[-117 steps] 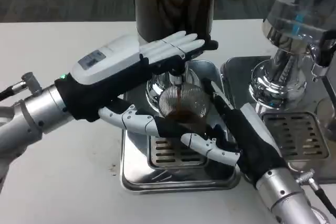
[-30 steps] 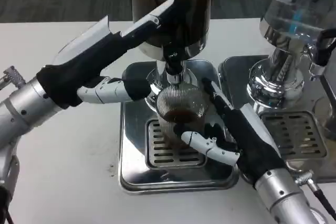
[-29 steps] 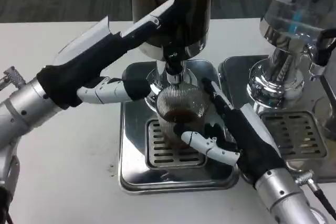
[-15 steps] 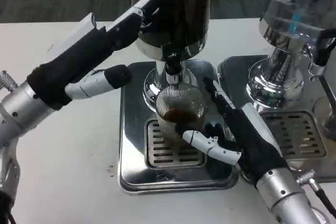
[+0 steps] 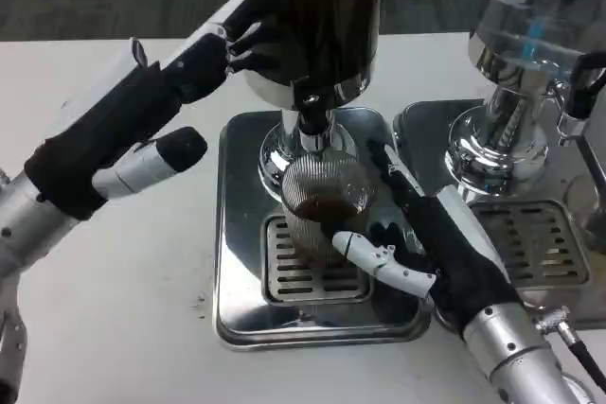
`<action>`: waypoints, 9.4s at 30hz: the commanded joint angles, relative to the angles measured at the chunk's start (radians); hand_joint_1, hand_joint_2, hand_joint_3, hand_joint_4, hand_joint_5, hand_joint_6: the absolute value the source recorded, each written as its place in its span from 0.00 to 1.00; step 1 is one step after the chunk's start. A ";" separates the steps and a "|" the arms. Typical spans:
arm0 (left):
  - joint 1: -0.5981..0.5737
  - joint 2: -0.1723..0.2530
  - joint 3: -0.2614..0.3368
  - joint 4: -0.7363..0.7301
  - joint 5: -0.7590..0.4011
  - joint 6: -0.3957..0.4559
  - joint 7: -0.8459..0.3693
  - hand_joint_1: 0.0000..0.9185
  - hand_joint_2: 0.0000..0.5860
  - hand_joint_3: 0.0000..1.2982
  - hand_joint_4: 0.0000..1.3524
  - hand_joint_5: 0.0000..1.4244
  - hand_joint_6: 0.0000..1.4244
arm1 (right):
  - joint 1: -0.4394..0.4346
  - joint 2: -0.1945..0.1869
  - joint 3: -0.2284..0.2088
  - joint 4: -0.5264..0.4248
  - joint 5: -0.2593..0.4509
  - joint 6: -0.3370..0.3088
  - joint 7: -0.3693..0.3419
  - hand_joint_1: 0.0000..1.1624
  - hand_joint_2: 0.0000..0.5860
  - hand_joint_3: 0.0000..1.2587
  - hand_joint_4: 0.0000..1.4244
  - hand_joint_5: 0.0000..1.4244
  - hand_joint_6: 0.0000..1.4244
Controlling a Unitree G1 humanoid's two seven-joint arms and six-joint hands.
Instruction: Grasp the cup under the faucet to collect the drink, then remove the cup.
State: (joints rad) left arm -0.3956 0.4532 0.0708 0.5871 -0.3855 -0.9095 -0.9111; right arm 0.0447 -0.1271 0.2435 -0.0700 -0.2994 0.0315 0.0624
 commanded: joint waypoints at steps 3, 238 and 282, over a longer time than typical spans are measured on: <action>0.063 0.001 0.028 -0.023 -0.006 0.014 0.000 0.00 0.18 0.04 0.01 0.07 0.15 | 0.006 -0.002 -0.005 -0.002 0.012 -0.023 -0.001 0.46 0.30 0.00 0.00 0.00 0.01; 0.329 0.109 0.102 -0.033 0.204 -0.171 0.147 0.00 0.19 0.11 0.06 0.07 0.20 | 0.226 0.065 0.031 -0.068 -0.325 -0.246 -0.536 0.64 0.30 0.48 0.47 0.59 0.85; 0.465 0.315 -0.078 -0.073 0.247 -0.459 0.278 0.00 0.18 0.09 0.00 0.01 0.13 | 0.509 -0.016 0.027 -0.375 -0.339 -0.313 -0.424 0.67 0.33 0.49 0.48 0.62 0.86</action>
State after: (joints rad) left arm 0.0513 0.7484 0.0081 0.5302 -0.1263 -1.3506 -0.6503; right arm 0.5343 -0.1388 0.2616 -0.3987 -0.6416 -0.2292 -0.3606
